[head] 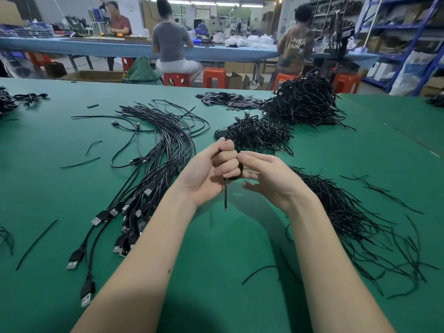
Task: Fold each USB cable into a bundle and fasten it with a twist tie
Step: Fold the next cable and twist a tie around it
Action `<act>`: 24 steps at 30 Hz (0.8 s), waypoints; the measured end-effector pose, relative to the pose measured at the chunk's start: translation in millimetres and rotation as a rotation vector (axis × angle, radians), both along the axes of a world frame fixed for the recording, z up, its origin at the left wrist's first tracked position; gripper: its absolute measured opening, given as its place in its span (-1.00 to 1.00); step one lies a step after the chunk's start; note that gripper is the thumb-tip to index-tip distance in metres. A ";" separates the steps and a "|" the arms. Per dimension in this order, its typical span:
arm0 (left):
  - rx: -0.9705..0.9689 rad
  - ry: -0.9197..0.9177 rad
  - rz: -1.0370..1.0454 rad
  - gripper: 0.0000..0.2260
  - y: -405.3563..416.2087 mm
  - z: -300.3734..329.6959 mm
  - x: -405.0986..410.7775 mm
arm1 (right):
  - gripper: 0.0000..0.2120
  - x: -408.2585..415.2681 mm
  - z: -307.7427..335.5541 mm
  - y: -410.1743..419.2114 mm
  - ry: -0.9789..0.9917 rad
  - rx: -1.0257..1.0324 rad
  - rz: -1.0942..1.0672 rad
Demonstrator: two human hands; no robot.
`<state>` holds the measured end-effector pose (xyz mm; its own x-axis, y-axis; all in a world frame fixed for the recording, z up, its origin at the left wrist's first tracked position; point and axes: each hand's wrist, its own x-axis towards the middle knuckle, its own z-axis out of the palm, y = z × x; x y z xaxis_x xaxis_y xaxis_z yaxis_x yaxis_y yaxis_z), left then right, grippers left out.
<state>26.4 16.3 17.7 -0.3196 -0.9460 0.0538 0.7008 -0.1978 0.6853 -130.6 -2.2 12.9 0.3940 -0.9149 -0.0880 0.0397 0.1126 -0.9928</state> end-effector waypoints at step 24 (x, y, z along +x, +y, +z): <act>-0.342 -1.103 0.511 -0.80 -7.7 -32.4 -30.3 | -0.93 7.3 -4.7 -5.2 0.153 -0.331 -0.431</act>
<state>-4.0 8.6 -14.6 0.0471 -0.9651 0.2577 -0.3312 0.2283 0.9155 -123.4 -7.4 8.2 -0.0159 -0.9787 0.2046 -0.1343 -0.2007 -0.9704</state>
